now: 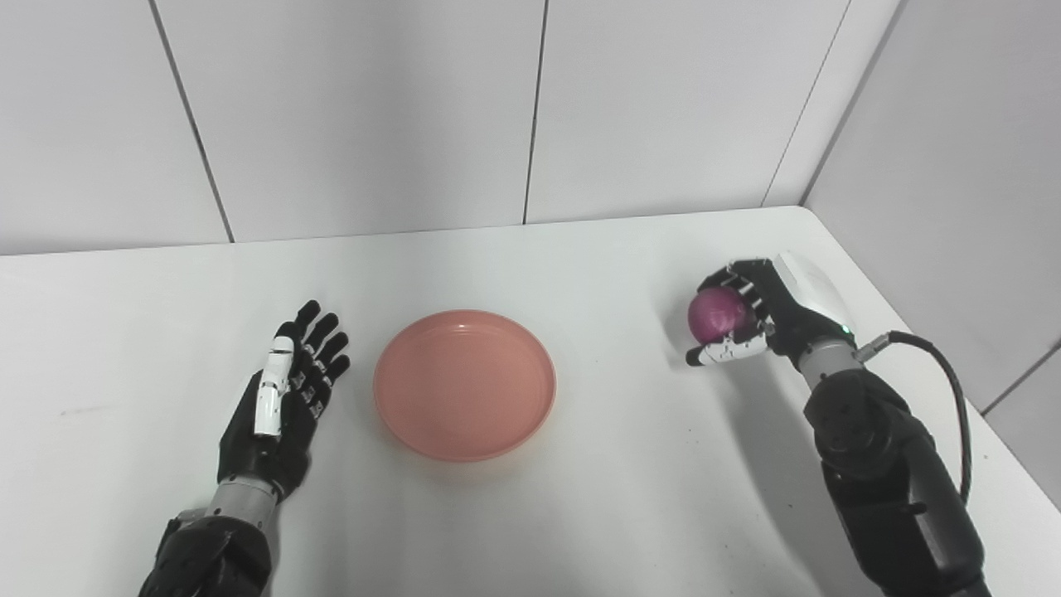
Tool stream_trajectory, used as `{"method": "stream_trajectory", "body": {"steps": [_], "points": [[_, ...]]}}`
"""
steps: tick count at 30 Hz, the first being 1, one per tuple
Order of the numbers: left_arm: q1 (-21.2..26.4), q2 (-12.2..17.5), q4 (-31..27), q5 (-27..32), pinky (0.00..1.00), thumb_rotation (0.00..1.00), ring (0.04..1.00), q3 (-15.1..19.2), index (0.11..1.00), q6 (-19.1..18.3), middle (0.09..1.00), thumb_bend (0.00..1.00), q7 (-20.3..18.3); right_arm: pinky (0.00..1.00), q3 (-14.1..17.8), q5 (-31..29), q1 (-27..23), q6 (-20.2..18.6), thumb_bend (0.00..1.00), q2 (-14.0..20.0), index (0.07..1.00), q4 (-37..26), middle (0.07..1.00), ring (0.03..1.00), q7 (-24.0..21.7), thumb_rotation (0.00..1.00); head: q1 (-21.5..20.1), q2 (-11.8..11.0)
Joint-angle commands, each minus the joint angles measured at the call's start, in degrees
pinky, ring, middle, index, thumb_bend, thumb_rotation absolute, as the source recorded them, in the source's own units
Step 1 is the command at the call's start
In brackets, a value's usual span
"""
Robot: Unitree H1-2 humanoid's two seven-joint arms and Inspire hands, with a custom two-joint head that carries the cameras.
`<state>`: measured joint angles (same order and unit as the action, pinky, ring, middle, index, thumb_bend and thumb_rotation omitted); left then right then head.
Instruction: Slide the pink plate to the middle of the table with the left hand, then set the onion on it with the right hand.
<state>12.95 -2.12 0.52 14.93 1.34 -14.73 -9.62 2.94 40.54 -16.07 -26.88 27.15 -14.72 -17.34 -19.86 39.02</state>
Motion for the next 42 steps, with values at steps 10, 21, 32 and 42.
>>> {"method": "stream_trajectory", "body": {"steps": [10, 21, 32, 42], "points": [[0.4, -1.09, -2.4, -0.15, 0.97, 1.0, 0.966, -0.73, 0.967, 0.56, 0.975, 0.46, 0.51, 0.45, -3.6, 1.09, -4.7, 0.37, 0.53, -0.02, 0.483, -4.98, 0.494, 0.493, 0.08, 0.0, 1.23, -0.18], [-0.09, -2.23, -3.02, -1.71, 0.96, 1.0, 0.962, -1.96, 0.962, 0.58, 0.972, 0.46, 2.18, 0.47, -10.93, 1.95, -10.46, 2.7, 0.53, -6.4, 0.475, -1.7, 0.503, 0.504, 0.43, 0.0, 3.37, -0.37], [-0.43, -3.36, -3.75, -2.7, 0.94, 1.0, 0.947, -3.07, 0.954, 0.55, 0.96, 0.46, 3.69, 0.44, -16.38, 1.49, -13.66, 5.38, 0.53, -11.73, 0.48, 3.5, 0.496, 0.485, 3.15, 0.0, 6.19, -0.12], [-0.28, -4.62, -3.61, -3.1, 0.96, 1.0, 0.953, -3.75, 0.954, 0.4, 0.962, 0.46, 4.96, 0.41, -20.81, 1.78, -15.12, 6.67, 0.53, -15.23, 0.491, 9.24, 0.485, 0.475, 4.42, 0.0, 9.01, 0.05]]}}
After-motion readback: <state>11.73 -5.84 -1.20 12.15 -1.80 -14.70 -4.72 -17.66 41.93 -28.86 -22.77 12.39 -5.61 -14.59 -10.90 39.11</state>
